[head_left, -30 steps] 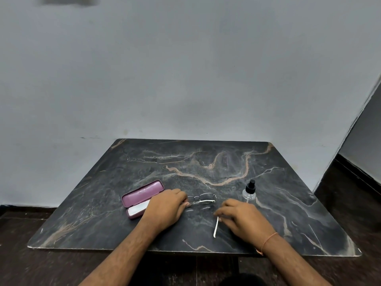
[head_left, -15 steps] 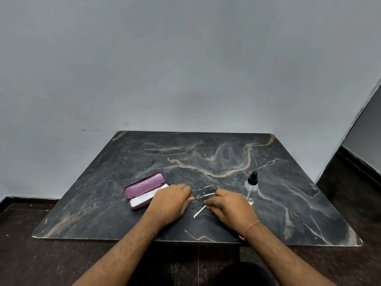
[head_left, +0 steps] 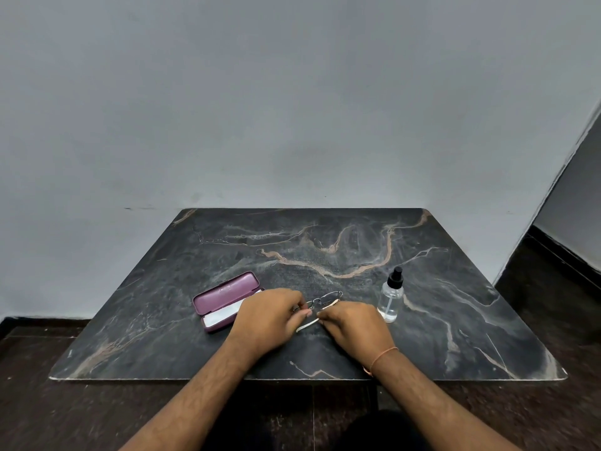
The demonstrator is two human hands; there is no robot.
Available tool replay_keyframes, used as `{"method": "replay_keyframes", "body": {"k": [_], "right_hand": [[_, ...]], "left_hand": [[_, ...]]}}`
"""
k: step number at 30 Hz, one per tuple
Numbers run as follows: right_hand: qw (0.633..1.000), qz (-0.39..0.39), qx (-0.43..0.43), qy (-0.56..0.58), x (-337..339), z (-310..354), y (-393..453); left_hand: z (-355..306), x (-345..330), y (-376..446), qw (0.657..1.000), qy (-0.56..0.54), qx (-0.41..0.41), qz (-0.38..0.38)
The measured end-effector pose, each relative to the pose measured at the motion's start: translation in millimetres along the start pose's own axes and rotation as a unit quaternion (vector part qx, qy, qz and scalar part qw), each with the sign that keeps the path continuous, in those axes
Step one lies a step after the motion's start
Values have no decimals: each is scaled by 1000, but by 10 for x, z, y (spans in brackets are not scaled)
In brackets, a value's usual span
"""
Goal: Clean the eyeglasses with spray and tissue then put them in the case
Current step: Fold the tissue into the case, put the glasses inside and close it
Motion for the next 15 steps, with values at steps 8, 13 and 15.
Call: {"method": "replay_keyframes", "body": {"k": [8, 13, 15], "right_hand": [[998, -12, -30, 45, -14, -2, -12], [992, -10, -90, 92, -28, 13, -10], [988, -7, -114, 109, -28, 13, -12]], "left_hand": [[92, -87, 56, 991, -111, 62, 33], [48, -147, 129, 982, -148, 85, 85], [64, -183, 142, 982, -145, 84, 86]]}}
Point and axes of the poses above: each hand's wrist, its own y-axis towards the middle knuckle, its own x-axis out of the back of the hand, z = x × y, the point moved 3 cm from there along y, towards the middle knuckle, and after that the axes turned 2 degrees about -x, right-handed, at the moved point
